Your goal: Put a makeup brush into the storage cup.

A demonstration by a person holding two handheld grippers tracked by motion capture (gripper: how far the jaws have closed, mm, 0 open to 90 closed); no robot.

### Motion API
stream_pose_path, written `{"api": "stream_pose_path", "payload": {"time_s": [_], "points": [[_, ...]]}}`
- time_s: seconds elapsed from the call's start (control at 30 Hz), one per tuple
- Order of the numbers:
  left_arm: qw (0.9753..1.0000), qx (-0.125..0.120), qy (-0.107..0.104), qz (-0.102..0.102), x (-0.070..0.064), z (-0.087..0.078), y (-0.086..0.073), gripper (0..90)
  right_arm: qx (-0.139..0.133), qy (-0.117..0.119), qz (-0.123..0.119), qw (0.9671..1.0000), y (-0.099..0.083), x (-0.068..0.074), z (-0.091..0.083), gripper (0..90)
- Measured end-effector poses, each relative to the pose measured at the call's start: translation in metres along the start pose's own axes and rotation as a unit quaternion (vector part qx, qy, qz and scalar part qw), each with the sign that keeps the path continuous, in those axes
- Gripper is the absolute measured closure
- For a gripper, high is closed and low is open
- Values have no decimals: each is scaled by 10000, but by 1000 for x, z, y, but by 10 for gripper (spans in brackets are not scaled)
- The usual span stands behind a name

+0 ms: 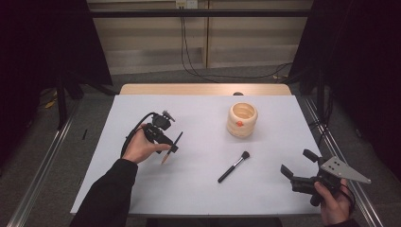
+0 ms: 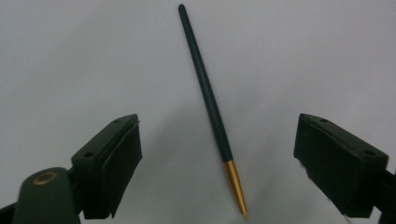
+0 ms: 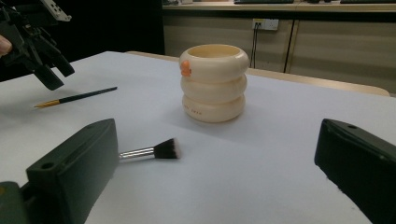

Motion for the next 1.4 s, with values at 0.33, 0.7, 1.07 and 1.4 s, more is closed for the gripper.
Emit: {"api": "stream_pose_path", "payload": {"time_s": [0.33,0.7,1.07,1.4], "points": [[9994,254,103,-206,-2,7,-10,399,19,0,11,10000,0,0,0,0],[9982,460,-60,-375,-4,12,-18,652,31,30,-9,10000,-1,1,1,0],[9976,600,140,-306,-7,19,-17,760,45,14,-5,10000,-1,1,1,0],[9965,733,175,-373,-4,20,-16,831,76,31,3,10000,-2,1,1,0]]}}
Point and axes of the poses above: each handheld gripper's, and its own axes: z roughly forward along the jaws, y roughly out of its top, x roughly to its left, the point moved 7 cm from there along z, roughly forward along the jaws, and after that the axes turned 7 degrees about -x, right-handed, at the moved point
